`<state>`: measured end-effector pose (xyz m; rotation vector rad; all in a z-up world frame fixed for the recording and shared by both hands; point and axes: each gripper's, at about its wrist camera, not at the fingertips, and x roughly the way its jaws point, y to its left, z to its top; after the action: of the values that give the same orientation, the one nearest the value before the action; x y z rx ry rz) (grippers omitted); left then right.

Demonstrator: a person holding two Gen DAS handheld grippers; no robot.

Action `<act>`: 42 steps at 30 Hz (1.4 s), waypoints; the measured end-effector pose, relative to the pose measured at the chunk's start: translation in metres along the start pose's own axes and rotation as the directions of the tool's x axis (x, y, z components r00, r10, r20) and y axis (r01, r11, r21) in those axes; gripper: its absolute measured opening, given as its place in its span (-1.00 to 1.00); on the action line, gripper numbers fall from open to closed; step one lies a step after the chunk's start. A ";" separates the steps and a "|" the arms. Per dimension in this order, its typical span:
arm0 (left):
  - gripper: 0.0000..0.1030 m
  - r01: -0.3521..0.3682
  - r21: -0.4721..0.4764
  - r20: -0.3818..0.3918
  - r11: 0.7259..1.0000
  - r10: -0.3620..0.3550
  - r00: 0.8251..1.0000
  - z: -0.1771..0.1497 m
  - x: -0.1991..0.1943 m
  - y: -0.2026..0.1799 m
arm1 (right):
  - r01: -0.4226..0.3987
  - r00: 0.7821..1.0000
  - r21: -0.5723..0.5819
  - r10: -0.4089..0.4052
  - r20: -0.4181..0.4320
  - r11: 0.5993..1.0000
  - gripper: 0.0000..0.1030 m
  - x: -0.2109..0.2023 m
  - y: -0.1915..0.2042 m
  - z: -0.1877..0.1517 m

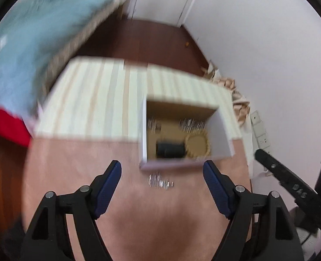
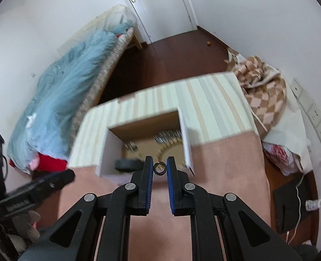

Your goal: Organize jewelry

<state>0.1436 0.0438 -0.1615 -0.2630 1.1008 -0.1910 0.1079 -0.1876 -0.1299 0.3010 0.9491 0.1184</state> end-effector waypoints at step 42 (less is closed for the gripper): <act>-0.96 0.108 0.150 0.104 0.983 -0.124 0.987 0.034 -0.050 -0.052 | -0.073 0.996 -0.002 0.073 -0.055 0.997 -0.75 -0.002 0.004 0.033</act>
<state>0.1506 0.0124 -0.0892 -0.2065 0.9547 -0.3545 0.1337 -0.1915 -0.1088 0.3297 0.9923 0.1962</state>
